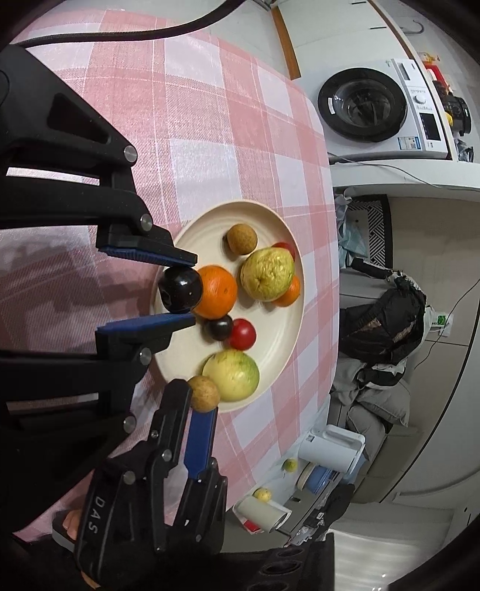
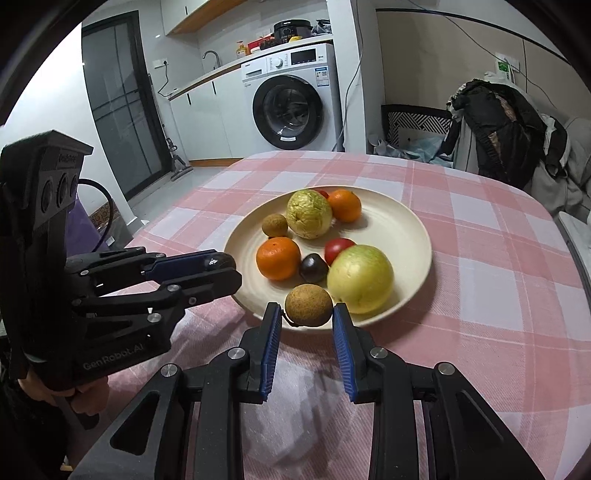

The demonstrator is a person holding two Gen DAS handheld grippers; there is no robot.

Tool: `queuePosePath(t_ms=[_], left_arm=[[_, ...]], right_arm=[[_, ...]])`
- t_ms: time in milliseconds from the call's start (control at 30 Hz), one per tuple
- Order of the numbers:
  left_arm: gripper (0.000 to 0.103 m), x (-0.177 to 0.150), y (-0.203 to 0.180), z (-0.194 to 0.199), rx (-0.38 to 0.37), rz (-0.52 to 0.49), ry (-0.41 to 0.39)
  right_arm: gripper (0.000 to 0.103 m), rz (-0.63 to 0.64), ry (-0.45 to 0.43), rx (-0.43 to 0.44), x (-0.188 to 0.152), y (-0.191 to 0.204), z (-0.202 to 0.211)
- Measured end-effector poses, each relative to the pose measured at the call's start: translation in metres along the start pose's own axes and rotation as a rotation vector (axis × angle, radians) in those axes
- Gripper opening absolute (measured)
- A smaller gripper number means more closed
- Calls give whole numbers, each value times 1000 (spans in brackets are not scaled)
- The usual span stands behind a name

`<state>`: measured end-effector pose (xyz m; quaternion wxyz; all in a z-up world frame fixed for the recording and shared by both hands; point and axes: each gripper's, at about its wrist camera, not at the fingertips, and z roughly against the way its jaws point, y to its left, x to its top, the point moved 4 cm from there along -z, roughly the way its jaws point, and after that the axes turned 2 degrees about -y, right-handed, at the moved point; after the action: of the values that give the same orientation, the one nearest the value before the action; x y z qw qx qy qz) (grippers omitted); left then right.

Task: Organize fruits
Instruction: 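Carry the plum and small brown fruit onto the cream plate and open both tools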

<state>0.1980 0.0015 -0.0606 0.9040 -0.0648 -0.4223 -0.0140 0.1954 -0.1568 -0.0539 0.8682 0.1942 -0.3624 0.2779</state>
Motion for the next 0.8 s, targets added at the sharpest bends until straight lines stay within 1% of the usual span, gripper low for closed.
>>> queuePosePath(t_ms=[233,367,567,667,700,733,767,800], left_arm=[[22,3,10,-10,12,19,3],[22,0,9,-14,13,11,18],[23,-1,4,-15,22,-2,14],[24,-3,2,-12,27,-9,13],[27,-3,1,-10,26,-9,10],[36,-5,0,-7,25,-10,4],[41,-6,0,-3,30,-11,-3],[53,-7,-1,2,37,-12,-14]], right_arm=[[29,16,-1,1,2,5,-9],[29,13,11,-2,1,4,-14],[30,10,10,-6,1,3,-16],[34,3,1,-10,2,2,-14],[39,1,-10,-11,2,1,-11],[42,-1,-16,-13,3,0,-10],[44,-4,-29,-16,3,-1,-6],[45,-6,-38,-20,4,-2,-3]])
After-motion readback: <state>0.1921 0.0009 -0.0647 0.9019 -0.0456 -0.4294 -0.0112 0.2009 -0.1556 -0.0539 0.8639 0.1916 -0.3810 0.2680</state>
